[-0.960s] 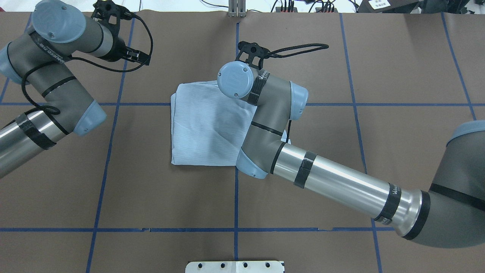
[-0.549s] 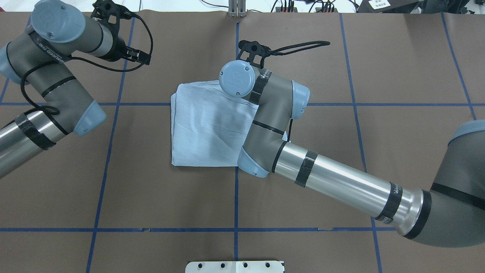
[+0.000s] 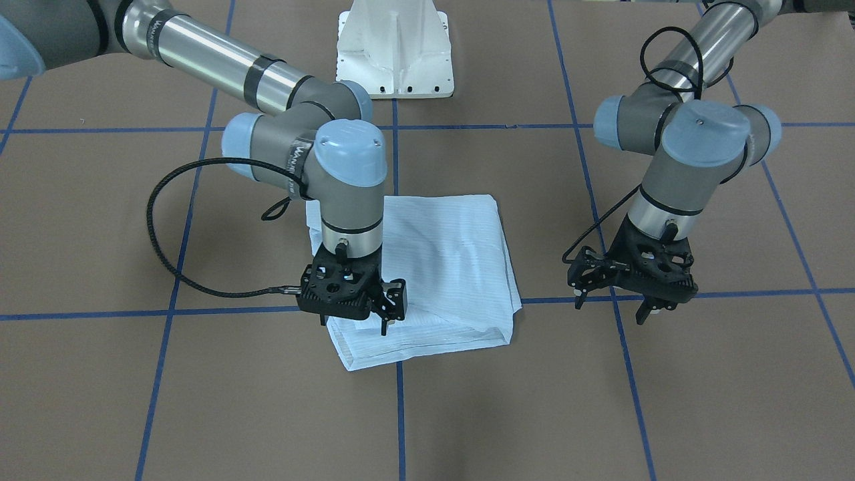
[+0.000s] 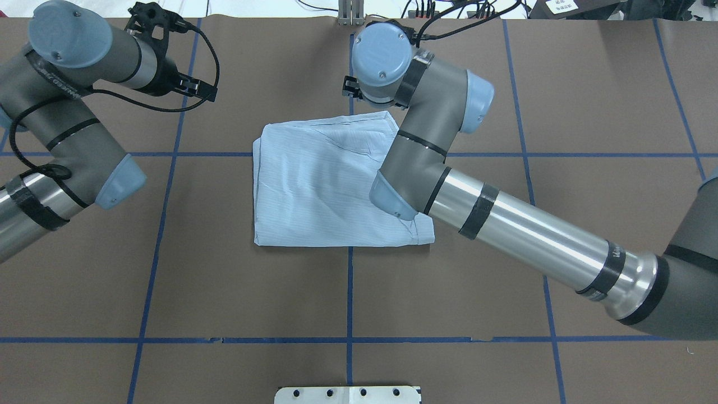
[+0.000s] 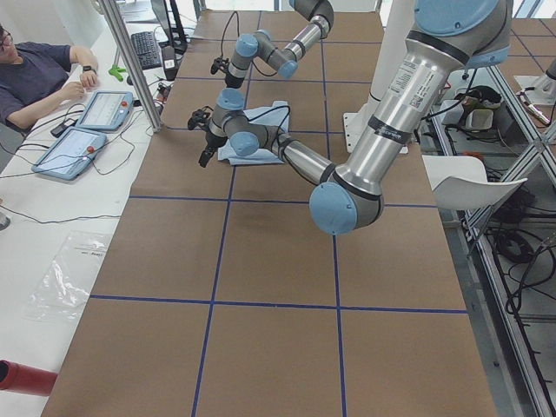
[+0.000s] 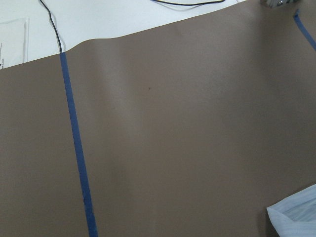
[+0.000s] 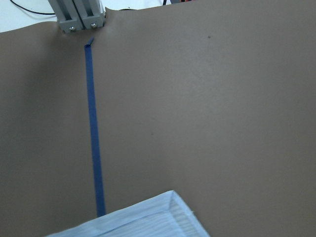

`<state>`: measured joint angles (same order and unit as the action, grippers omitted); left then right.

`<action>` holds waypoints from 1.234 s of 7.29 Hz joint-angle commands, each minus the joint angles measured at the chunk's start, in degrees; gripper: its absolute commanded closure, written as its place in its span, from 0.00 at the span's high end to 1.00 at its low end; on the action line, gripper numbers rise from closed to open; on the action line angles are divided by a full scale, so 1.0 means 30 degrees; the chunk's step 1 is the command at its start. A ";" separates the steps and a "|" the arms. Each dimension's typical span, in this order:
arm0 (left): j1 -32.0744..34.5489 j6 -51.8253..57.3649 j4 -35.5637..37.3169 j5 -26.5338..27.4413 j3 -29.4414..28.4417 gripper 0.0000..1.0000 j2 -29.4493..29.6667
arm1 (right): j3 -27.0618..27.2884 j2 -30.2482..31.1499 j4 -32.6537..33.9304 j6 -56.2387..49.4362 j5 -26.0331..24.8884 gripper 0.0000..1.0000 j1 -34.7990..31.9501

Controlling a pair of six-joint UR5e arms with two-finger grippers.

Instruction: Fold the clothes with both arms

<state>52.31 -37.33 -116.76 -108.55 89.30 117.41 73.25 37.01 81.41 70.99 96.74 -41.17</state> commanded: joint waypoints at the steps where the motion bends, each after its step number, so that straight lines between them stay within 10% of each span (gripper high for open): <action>1: 0.1042 0.2935 0.2543 -0.0584 0.3059 1.00 -0.1717 | 0.4415 0.2910 0.2499 -0.5007 0.3976 1.00 -0.2933; 4: 0.4692 0.9950 0.5928 -0.2210 0.5037 1.00 -0.3150 | 1.0227 0.7631 0.7393 -1.4613 0.7504 1.00 -0.7768; 6: 0.9581 1.4333 0.5873 -0.5520 0.4484 1.00 -0.5781 | 1.0446 1.0473 0.7492 -2.0058 0.9956 1.00 -1.0958; 9: 1.1096 1.5199 0.5348 -0.5594 0.3464 1.00 -0.9537 | 1.0272 1.7434 0.6297 -2.3458 1.0205 1.00 -1.3141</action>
<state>84.24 7.86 -99.76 -125.14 101.90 93.28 104.47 79.74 102.27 3.17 127.26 -78.71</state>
